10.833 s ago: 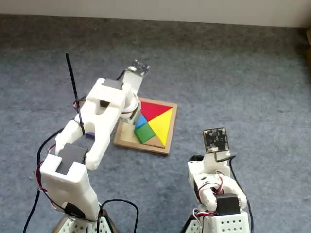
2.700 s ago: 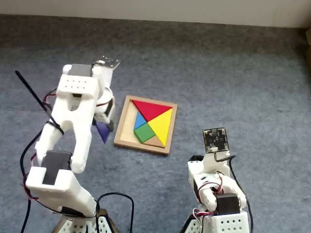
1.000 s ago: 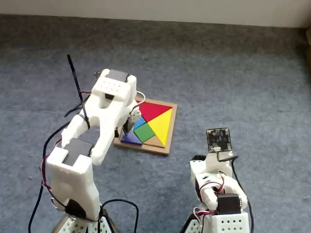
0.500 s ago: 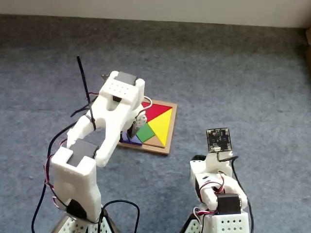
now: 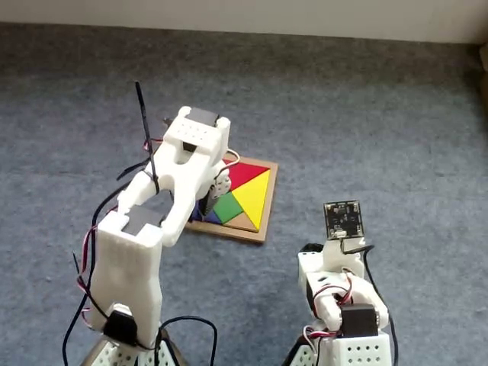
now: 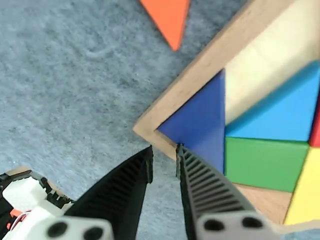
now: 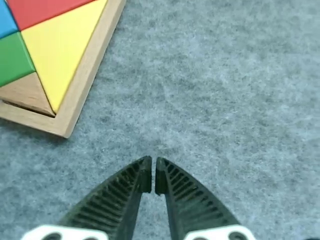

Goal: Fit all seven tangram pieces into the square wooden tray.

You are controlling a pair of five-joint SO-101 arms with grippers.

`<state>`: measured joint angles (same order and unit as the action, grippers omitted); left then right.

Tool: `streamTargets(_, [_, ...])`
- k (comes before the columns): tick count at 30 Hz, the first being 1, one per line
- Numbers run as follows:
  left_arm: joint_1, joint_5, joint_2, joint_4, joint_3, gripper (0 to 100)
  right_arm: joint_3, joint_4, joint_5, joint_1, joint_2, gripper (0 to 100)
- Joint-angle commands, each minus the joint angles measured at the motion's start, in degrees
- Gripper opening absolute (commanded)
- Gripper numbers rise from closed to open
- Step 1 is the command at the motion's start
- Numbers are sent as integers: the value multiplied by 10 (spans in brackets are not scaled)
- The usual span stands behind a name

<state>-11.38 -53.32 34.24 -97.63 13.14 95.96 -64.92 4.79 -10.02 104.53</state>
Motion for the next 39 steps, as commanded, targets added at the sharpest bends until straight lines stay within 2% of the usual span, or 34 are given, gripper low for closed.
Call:
streamTargets(1, [-22,-2,-5,-20,23,98,61,-2,-1,7,7,29])
streamTargets(4, [-31,-2,-14,-21,23,95,61,-2,-1,7,7,29])
streamTargets(8, [-29,6,-78,-26,9,0,61,-2,-1,7,7,29])
streamTargets(14, [-29,18,-202,-24,-45,5,61,-1,-2,7,7,29])
streamTargets(20, [-8,20,-271,-24,-73,6,61,-1,-2,7,7,29])
streamTargets(28, [61,120,-292,-22,-75,6,61,-1,-3,7,7,29])
streamTargets(35, [89,243,-291,30,-85,6,61,-1,-2,7,7,29])
streamTargets(39, [89,331,-291,95,-128,6,61,-1,-1,7,7,29])
